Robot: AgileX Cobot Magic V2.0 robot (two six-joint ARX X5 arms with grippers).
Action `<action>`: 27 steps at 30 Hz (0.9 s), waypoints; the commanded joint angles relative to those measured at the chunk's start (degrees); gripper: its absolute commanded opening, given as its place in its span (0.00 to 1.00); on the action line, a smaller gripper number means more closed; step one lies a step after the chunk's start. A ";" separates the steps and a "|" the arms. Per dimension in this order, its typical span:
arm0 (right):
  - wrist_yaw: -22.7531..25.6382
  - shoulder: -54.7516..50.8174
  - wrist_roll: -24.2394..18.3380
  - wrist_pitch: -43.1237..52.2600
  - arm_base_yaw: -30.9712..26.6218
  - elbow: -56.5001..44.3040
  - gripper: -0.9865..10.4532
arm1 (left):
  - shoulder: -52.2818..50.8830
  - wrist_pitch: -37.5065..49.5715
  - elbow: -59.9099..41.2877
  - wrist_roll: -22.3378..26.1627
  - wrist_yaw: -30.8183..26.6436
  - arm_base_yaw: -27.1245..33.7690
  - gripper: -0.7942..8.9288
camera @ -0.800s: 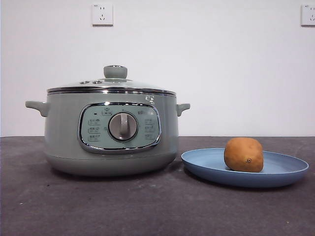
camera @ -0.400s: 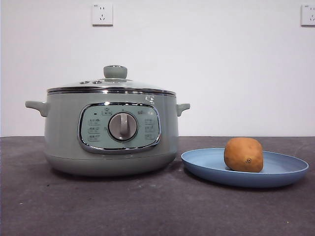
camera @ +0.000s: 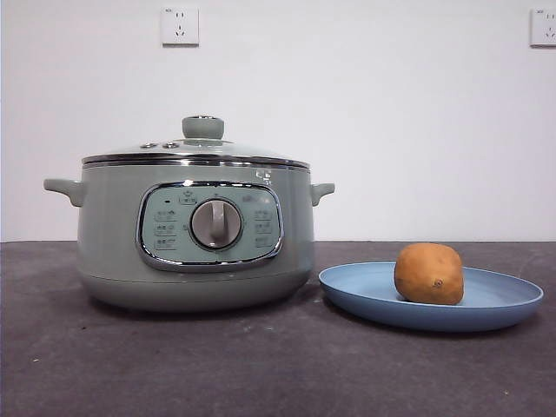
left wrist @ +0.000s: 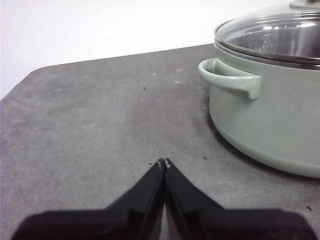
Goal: Take the potato out from the steamer,put the potato on the plate,close the lid
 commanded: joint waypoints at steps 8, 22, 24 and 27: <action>-1.81 -20.31 -1.33 29.49 -13.05 -28.09 0.09 | -0.13 0.04 -0.85 -0.35 0.00 0.17 0.08; -1.46 -37.88 2.25 36.41 -14.56 -53.66 0.09 | -0.13 0.04 -0.85 -0.35 0.00 0.17 0.08; -1.46 -38.99 2.25 34.95 -14.56 -54.34 0.09 | -0.13 0.04 -0.85 -0.35 0.00 0.17 0.08; -1.51 -39.67 2.23 32.83 -14.56 -55.08 0.09 | -0.13 0.04 -0.85 -0.35 0.00 0.17 0.08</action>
